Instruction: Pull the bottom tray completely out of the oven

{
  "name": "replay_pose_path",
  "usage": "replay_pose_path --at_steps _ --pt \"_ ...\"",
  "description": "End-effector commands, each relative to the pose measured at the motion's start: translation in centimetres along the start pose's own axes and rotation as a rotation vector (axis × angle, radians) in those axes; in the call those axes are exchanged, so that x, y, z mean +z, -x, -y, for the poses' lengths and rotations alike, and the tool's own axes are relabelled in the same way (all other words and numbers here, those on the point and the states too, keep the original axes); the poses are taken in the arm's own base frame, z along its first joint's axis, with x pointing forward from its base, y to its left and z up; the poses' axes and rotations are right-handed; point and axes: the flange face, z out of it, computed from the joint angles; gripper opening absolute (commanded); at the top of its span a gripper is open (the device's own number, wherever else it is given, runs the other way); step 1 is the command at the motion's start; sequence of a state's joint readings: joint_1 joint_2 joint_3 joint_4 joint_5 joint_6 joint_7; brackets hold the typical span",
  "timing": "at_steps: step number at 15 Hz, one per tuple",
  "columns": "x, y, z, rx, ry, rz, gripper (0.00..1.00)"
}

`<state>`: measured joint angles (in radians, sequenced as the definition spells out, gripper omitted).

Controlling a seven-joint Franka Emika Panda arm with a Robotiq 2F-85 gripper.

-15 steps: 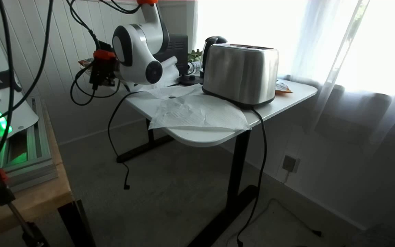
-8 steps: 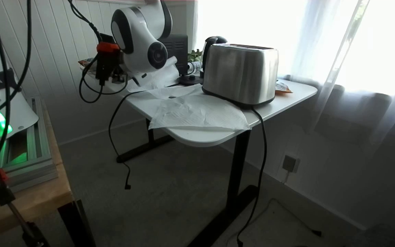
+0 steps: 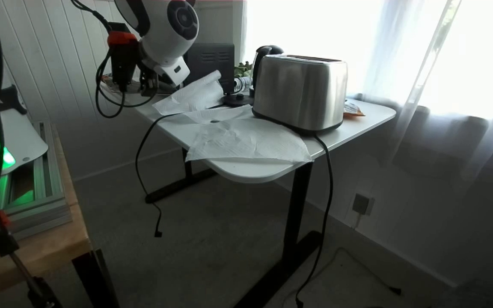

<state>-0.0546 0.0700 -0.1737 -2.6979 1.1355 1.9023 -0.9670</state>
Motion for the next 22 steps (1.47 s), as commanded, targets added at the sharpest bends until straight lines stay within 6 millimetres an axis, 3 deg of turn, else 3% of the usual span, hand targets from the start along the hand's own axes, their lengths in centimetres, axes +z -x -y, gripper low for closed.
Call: replay_pose_path --at_steps 1,2,4,6,7,9,11,12,15,16,18,22 --pt "-2.3 3.3 2.6 -0.059 0.12 -0.067 1.0" --pt "-3.9 0.6 4.1 -0.069 0.148 -0.081 1.0" --pt "-5.1 0.6 6.5 -0.104 0.202 -0.106 1.0" --pt "-4.7 3.5 7.3 -0.138 0.256 -0.128 1.0" --pt "-6.4 1.1 9.8 -0.156 0.278 -0.135 1.0" --pt "-7.2 1.4 12.3 -0.184 0.327 -0.153 1.0" --pt "-6.6 4.5 13.1 -0.213 0.368 -0.165 1.0" --pt "-8.0 2.7 15.4 -0.221 0.379 -0.161 1.0" --pt "-8.6 4.0 18.1 -0.242 0.44 -0.176 1.0" --pt "-7.9 5.9 17.8 -0.248 0.456 -0.183 1.0" --pt "-8.6 5.6 20.1 -0.254 0.486 -0.177 1.0" --pt "-7.9 8.4 21.4 -0.29 0.535 -0.11 1.0"
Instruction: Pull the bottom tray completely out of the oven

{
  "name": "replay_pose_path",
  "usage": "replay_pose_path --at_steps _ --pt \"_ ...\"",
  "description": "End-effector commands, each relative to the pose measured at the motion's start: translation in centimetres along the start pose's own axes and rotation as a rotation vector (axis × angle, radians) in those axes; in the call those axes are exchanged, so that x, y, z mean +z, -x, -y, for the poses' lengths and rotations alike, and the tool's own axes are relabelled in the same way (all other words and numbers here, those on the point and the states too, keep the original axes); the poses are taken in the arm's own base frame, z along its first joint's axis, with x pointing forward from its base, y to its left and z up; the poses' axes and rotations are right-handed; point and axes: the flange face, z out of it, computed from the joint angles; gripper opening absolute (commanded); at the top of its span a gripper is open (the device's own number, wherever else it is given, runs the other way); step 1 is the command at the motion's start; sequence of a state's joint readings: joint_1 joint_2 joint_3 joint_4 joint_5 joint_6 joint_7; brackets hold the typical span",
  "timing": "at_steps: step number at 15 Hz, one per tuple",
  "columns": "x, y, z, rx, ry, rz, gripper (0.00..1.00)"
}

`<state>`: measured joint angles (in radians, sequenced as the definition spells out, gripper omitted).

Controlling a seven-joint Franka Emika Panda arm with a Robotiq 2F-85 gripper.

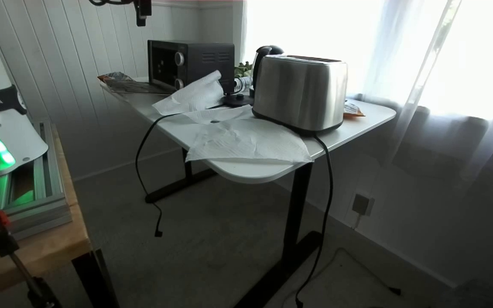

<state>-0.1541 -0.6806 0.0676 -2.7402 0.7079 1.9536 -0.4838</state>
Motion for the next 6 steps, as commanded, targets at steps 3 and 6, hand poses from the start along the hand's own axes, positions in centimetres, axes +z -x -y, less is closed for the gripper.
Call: replay_pose_path --at_steps 3,6 --pt "-0.7 1.1 1.4 -0.033 0.011 0.02 1.0" --pt "-1.1 1.3 1.8 -0.043 0.016 0.015 1.0"
